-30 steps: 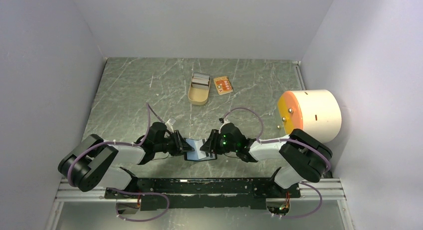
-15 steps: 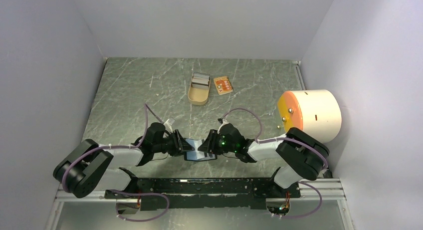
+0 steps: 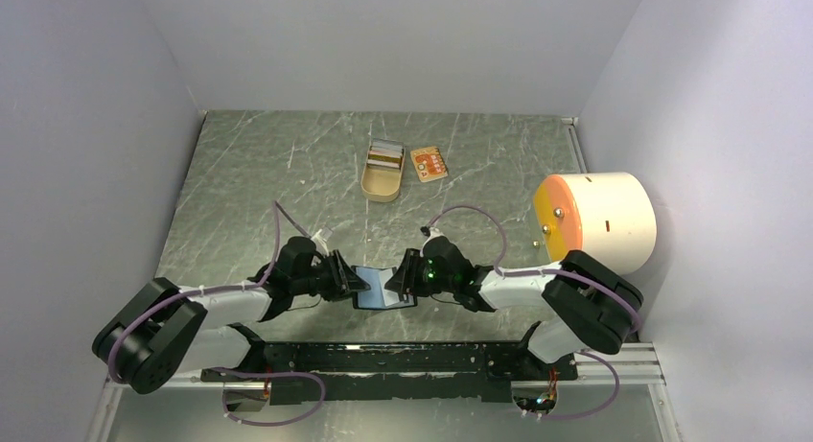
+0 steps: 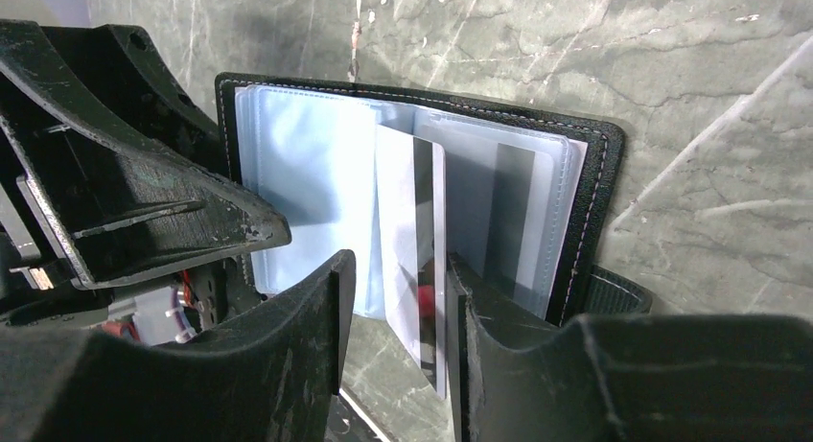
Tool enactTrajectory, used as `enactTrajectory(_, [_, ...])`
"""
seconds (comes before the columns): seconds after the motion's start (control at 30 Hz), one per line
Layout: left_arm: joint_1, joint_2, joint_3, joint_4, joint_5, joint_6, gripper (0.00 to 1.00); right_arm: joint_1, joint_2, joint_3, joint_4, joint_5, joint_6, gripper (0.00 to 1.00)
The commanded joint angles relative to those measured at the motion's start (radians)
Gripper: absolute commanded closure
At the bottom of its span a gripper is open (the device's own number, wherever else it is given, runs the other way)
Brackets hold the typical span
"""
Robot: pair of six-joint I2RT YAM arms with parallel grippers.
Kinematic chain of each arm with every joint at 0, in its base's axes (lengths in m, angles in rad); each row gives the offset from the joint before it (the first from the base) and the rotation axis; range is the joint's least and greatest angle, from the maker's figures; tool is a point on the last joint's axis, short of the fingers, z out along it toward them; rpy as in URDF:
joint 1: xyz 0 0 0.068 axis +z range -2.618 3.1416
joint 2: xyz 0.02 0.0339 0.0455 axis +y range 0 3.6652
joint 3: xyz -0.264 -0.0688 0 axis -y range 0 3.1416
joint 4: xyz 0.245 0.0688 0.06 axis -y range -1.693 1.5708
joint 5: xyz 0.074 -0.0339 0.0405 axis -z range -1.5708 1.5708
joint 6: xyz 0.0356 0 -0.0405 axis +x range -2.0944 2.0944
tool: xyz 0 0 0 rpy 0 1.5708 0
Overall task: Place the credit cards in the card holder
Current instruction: Insert the credit card into the card holder.
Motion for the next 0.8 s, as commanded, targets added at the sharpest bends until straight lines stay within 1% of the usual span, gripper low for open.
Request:
enactTrajectory(0.0, [-0.002,-0.046,-0.003,-0.067,-0.045,0.022,0.65,0.002,0.034,-0.04,-0.042,0.005,-0.012,0.58])
enactTrajectory(0.07, [-0.003,-0.072,-0.004,-0.093,-0.061,0.025,0.62,0.002,0.048,-0.046,-0.017,-0.009,-0.004,0.59])
enactTrajectory(0.23, [-0.003,-0.128,-0.005,-0.143,-0.087,0.031,0.61,0.001,0.06,-0.042,-0.031,-0.002,-0.012,0.58])
enactTrajectory(0.37, [-0.002,-0.115,-0.014,-0.114,-0.073,0.025,0.71,0.0,0.028,-0.035,-0.08,0.027,-0.034,0.57])
enactTrajectory(0.43, [-0.002,-0.101,-0.019,-0.099,-0.067,0.023,0.77,0.002,0.016,-0.037,-0.089,0.034,-0.038,0.59])
enactTrajectory(0.53, [-0.002,-0.083,-0.028,-0.078,-0.061,0.017,0.85,0.002,0.019,-0.056,-0.036,0.008,-0.024,0.64])
enactTrajectory(0.6, [-0.003,-0.07,-0.031,-0.064,-0.056,0.012,0.89,0.001,0.038,-0.07,0.014,-0.016,-0.002,0.66])
enactTrajectory(0.67, [-0.003,-0.061,-0.033,-0.056,-0.051,0.007,0.91,0.001,0.065,-0.078,0.058,-0.04,0.022,0.66])
enactTrajectory(0.77, [-0.002,-0.061,-0.048,-0.045,-0.051,-0.006,0.91,0.003,0.098,-0.085,0.109,-0.057,0.05,0.63])
